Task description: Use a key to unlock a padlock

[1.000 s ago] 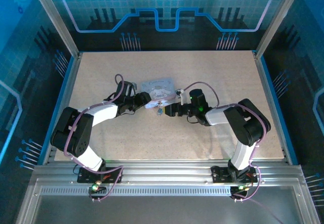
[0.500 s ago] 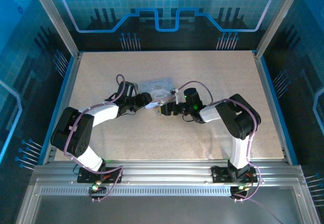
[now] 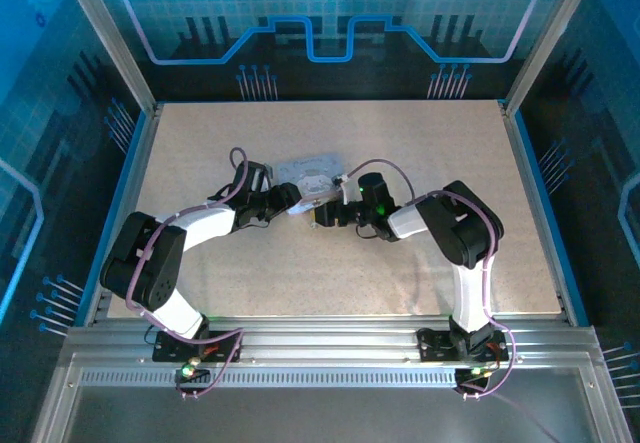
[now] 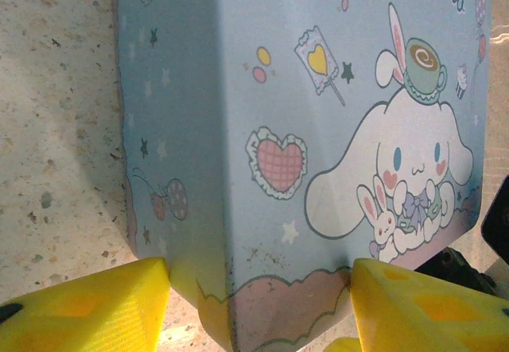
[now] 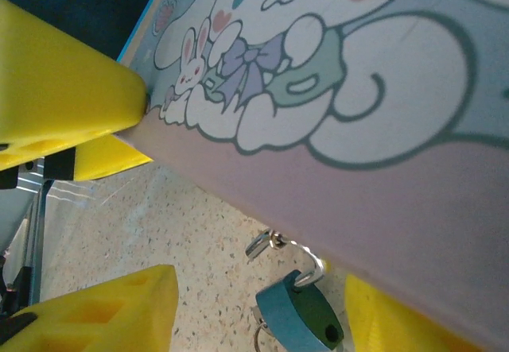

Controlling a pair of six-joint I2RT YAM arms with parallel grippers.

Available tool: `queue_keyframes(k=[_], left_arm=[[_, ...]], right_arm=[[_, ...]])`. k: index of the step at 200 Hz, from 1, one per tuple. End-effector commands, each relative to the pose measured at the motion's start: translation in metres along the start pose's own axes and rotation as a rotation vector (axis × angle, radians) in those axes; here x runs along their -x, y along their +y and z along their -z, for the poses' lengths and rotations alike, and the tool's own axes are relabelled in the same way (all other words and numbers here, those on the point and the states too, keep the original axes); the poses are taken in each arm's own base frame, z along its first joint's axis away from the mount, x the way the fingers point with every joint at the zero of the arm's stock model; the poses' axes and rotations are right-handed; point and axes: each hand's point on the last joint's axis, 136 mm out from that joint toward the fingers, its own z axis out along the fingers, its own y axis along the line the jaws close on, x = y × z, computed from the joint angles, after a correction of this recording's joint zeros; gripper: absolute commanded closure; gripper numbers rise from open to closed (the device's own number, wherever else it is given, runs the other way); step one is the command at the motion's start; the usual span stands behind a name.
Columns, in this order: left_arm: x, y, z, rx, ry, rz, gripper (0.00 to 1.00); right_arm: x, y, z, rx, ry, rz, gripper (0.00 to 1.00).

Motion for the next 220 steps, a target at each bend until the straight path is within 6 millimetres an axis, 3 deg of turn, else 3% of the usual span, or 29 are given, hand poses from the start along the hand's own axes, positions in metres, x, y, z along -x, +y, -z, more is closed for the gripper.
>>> queue_keyframes(k=[1, 152, 220], left_arm=[[-0.022, 0.016, -0.005, 0.060, 0.062, 0.009, 0.38], [-0.023, 0.017, -0.007, 0.061, 0.066, 0.011, 0.38], [-0.023, 0.017, -0.007, 0.062, 0.064, 0.010, 0.38]], right_arm=[[0.000, 0.005, -0.009, 0.040, -0.006, 0.016, 0.44], [-0.001, -0.002, -0.003, 0.044, -0.006, 0.003, 0.67], [0.000, -0.008, -0.004, 0.027, -0.009, -0.020, 0.85]])
